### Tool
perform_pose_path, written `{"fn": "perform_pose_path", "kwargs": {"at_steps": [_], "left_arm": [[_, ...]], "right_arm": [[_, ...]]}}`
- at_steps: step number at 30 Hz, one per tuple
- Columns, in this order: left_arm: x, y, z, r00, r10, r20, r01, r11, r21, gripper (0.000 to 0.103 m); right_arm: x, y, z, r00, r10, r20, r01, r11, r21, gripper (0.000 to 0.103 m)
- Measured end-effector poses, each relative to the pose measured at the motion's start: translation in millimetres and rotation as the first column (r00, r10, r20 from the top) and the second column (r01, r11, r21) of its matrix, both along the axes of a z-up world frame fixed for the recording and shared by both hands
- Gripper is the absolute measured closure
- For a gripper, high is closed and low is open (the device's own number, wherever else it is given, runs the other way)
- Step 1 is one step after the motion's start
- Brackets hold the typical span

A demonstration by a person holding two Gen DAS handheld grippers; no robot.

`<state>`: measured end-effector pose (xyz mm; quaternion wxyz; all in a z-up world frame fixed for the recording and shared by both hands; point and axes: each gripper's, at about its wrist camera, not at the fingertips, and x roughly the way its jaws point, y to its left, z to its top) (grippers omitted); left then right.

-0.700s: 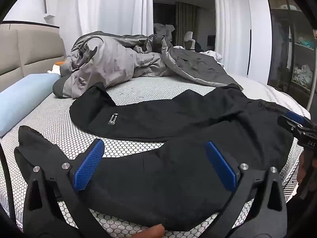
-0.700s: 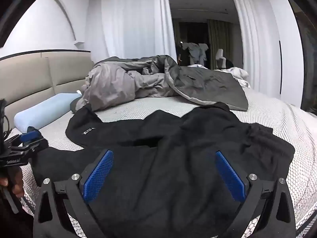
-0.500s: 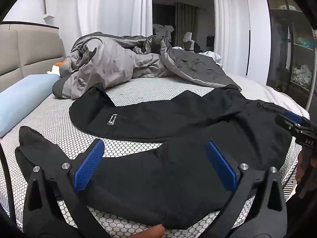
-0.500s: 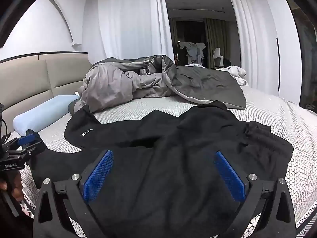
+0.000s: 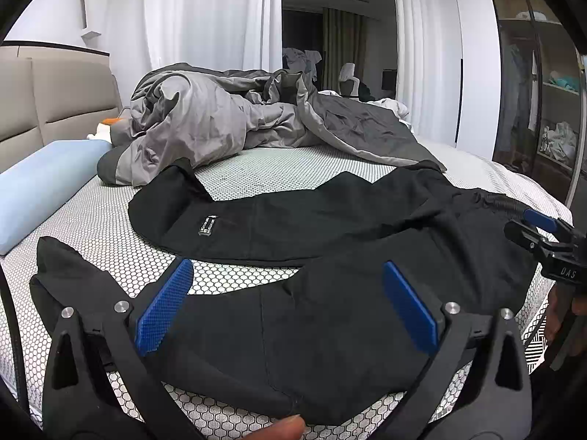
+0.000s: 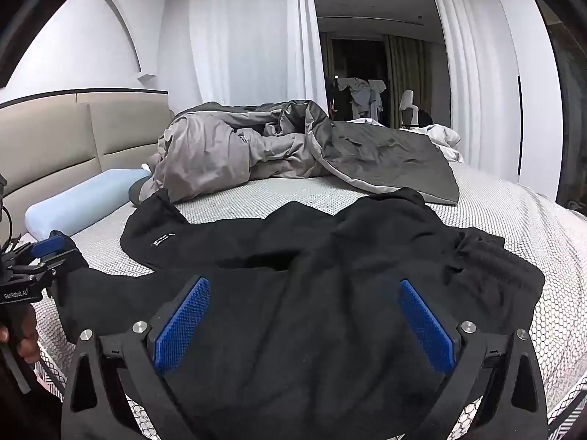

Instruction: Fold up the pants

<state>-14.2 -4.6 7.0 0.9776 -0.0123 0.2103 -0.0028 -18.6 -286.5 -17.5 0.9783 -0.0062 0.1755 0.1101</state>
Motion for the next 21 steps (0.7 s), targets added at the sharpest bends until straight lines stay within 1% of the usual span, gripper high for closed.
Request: {"fn": "perform_pose_path", "kwargs": {"at_steps": [13, 21], "left_arm": [[0.5, -0.8, 3.5, 1.0, 0.003, 0.002, -0.003, 1.0, -0.001, 0.001], [3.5, 1.8, 7.3, 1.0, 0.021, -0.016, -0.021, 1.0, -0.006, 0.001]], "right_arm": [[0.0, 4.5, -0.5, 1.0, 0.005, 0.002, -0.005, 1.0, -0.008, 0.0], [-0.8, 4.3, -0.6, 1.0, 0.003, 0.003, -0.003, 1.0, -0.005, 0.0]]}}
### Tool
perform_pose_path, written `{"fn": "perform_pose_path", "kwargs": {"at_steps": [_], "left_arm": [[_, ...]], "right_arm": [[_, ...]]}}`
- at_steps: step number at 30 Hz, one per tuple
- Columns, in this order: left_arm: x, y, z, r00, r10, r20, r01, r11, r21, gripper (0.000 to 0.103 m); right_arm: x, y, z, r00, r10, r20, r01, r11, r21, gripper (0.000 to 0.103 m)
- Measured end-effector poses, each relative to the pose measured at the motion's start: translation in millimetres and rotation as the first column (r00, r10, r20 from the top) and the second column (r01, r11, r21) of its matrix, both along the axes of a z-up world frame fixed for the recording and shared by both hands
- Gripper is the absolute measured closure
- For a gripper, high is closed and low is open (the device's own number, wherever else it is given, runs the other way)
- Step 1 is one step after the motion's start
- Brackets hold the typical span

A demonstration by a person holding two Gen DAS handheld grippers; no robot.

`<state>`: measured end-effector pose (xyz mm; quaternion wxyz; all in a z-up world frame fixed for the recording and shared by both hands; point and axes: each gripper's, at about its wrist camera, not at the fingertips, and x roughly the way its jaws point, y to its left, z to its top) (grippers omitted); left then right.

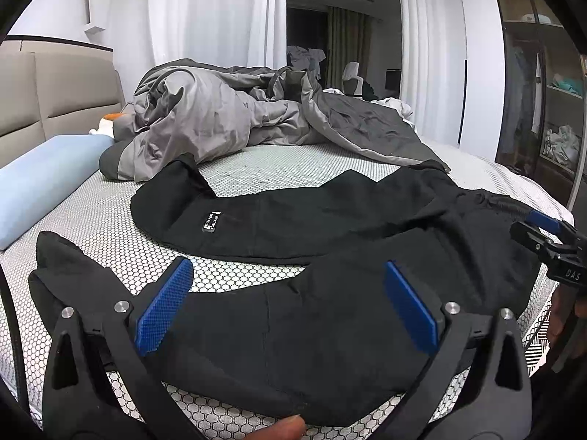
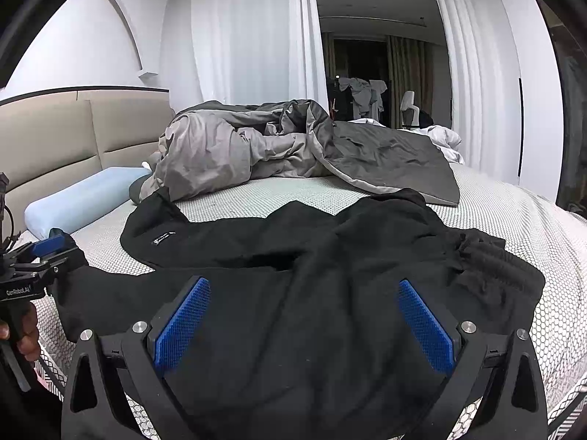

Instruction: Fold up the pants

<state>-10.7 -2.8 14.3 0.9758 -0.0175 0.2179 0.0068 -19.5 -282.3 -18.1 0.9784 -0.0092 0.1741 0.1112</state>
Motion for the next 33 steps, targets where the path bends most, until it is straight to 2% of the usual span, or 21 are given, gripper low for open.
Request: {"fn": "perform_pose_path", "kwargs": {"at_steps": [33], "left_arm": [[1.0, 1.3, -2.7, 1.0, 0.002, 0.004, -0.002, 1.0, -0.004, 0.001]], "right_arm": [[0.5, 0.4, -4.0, 1.0, -0.004, -0.004, 0.004, 1.0, 0.002, 0.0]]}}
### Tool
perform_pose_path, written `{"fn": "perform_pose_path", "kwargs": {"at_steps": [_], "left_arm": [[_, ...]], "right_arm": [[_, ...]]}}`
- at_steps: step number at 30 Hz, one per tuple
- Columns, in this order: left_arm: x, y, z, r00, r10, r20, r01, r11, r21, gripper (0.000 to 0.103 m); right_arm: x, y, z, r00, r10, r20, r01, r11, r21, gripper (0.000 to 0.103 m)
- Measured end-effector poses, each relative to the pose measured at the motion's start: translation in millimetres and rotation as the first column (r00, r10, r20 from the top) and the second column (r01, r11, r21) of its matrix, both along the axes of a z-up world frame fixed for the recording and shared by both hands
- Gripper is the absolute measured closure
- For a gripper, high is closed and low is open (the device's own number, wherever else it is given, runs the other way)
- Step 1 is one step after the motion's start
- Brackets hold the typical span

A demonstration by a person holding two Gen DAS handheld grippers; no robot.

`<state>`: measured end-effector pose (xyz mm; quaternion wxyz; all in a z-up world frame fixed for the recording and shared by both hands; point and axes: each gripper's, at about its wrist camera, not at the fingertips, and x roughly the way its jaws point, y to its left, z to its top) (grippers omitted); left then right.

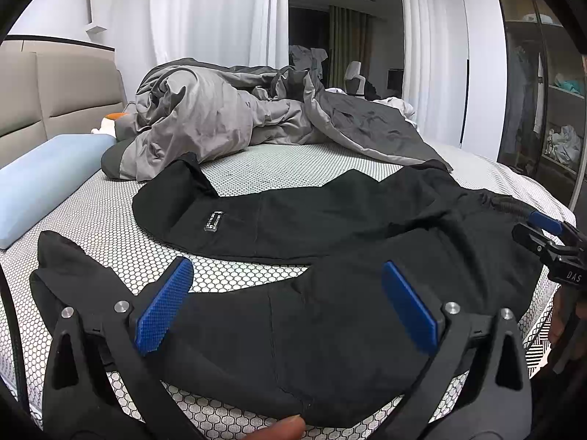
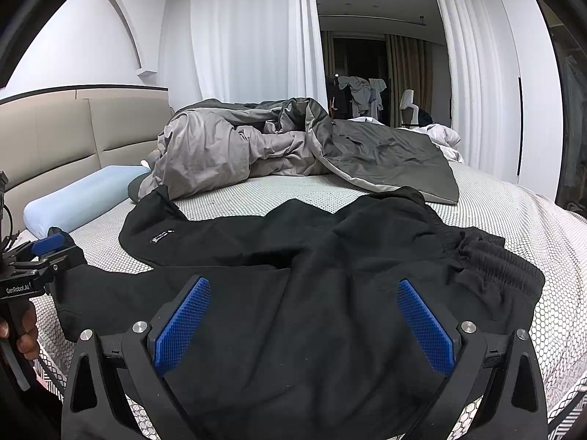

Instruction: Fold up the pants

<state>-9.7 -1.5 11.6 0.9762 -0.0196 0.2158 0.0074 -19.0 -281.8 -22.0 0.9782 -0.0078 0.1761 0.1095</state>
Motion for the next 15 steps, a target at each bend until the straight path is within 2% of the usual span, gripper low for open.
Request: {"fn": "perform_pose_path", "kwargs": {"at_steps": [15], "left_arm": [[1.1, 1.0, -2.2, 1.0, -0.001, 0.0, 0.001, 1.0, 0.0, 0.001]], "right_arm": [[-0.1, -1.0, 0.4, 1.0, 0.0, -0.001, 0.0, 1.0, 0.001, 0.0]]}}
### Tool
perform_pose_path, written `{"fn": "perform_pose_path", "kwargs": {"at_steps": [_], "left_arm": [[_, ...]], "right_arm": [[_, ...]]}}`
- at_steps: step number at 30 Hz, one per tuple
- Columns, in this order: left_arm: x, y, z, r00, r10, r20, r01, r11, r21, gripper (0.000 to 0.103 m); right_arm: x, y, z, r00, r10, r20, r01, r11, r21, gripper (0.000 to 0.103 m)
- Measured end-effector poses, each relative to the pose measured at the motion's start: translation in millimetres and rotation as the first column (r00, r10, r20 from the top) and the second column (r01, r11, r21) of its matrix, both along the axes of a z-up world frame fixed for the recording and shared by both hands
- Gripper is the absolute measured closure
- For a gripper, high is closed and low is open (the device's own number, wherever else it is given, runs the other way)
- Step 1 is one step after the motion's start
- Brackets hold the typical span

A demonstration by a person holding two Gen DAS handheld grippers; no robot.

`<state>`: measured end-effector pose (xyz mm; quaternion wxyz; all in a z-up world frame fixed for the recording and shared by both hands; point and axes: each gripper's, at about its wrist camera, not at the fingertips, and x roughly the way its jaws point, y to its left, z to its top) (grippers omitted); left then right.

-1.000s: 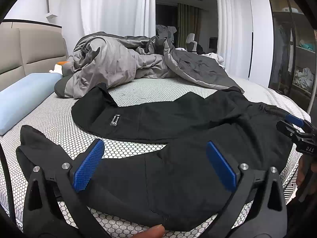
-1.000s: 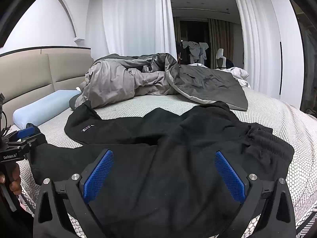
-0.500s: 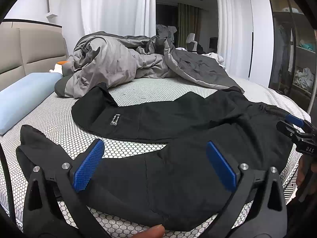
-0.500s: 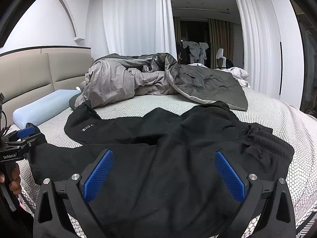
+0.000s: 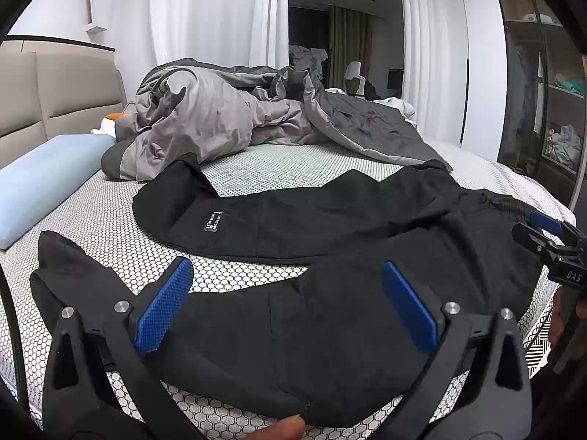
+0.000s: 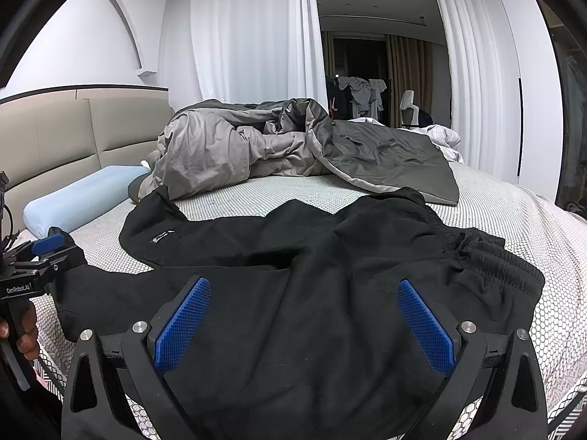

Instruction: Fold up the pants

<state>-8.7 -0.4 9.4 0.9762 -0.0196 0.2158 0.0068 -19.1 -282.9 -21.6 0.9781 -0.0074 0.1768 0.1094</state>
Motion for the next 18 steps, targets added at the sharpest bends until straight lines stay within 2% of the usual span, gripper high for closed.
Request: {"fn": "perform_pose_path", "kwargs": {"at_steps": [10, 18], "left_arm": [[-2, 9, -3, 1.0, 0.014, 0.002, -0.014, 1.0, -0.009, 0.001], [-22, 37, -8, 0.999, 0.046, -0.017, -0.047, 0.996, -0.07, 0.001]], "right_arm": [[1, -2, -1, 1.0, -0.004, -0.011, 0.004, 1.0, 0.008, 0.0], [4, -6, -1, 0.999, -0.012, -0.031, 0.013, 1.0, 0.023, 0.0]]}}
